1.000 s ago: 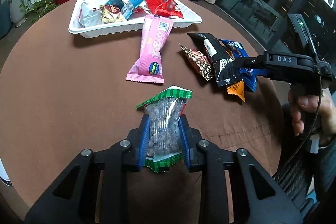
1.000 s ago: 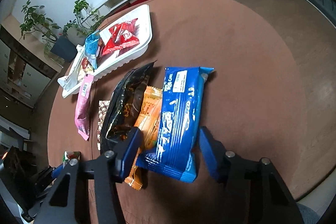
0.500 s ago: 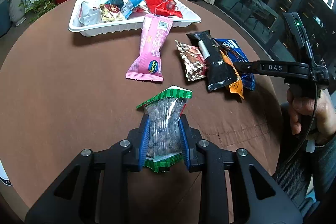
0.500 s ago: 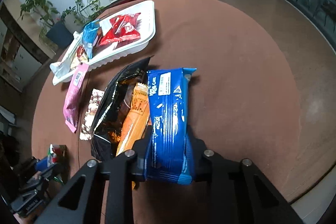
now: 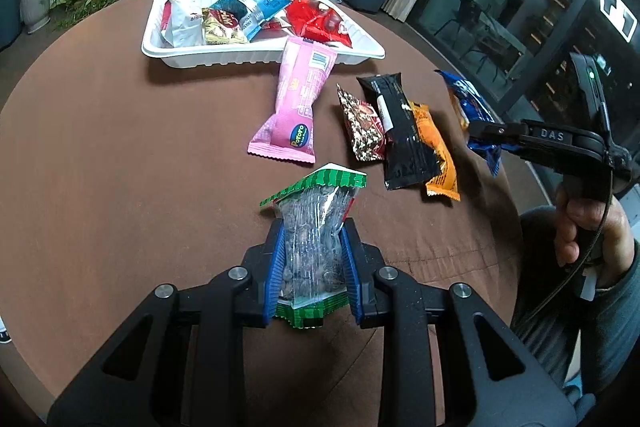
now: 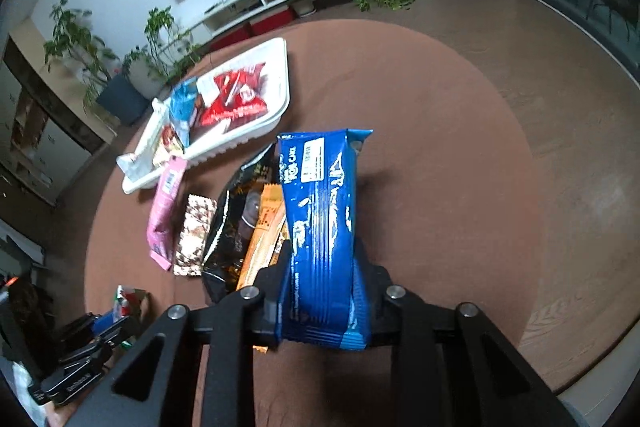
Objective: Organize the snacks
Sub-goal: 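Carry the nut bag with the left tool while the right tool carries the blue pack to the tray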
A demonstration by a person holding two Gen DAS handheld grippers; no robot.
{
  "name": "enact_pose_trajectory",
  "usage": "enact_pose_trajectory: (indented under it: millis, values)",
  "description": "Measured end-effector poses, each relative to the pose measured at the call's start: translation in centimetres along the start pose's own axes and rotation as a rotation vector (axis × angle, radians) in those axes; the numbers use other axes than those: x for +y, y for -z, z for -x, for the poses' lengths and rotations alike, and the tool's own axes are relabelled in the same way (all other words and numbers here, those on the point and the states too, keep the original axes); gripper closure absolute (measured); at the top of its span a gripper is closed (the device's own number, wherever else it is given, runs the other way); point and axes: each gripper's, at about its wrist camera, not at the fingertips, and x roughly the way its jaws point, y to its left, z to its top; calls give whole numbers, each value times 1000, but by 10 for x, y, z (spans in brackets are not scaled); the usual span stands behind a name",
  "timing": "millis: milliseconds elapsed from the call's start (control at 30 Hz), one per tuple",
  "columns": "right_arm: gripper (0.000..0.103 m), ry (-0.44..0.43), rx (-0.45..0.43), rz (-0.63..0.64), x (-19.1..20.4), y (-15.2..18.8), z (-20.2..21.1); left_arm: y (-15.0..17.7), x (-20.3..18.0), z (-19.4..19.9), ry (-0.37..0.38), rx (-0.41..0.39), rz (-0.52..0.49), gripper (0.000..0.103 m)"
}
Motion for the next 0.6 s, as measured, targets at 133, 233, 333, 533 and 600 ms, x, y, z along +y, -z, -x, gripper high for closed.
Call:
enact_pose_trajectory:
  millis: [133,233,333,533,600]
  values:
    - [75,-33,3,-17,-3,1,5,-1,2,3,20,-10,19,78]
    - [75,-59,1,-32,-5,1,8,-2,5,8,40,-23,40,78]
    - [75,-80,-5,-61,-11,-1,11,-5,13,14,53,-44,69,78]
    - [75,-49,-84,-140,-44,-26,33,-23,50,40,54,-121,151,78]
    - [75,-27,-130,-182,-63,-42,46,-33,64,50,41,-149,166,78]
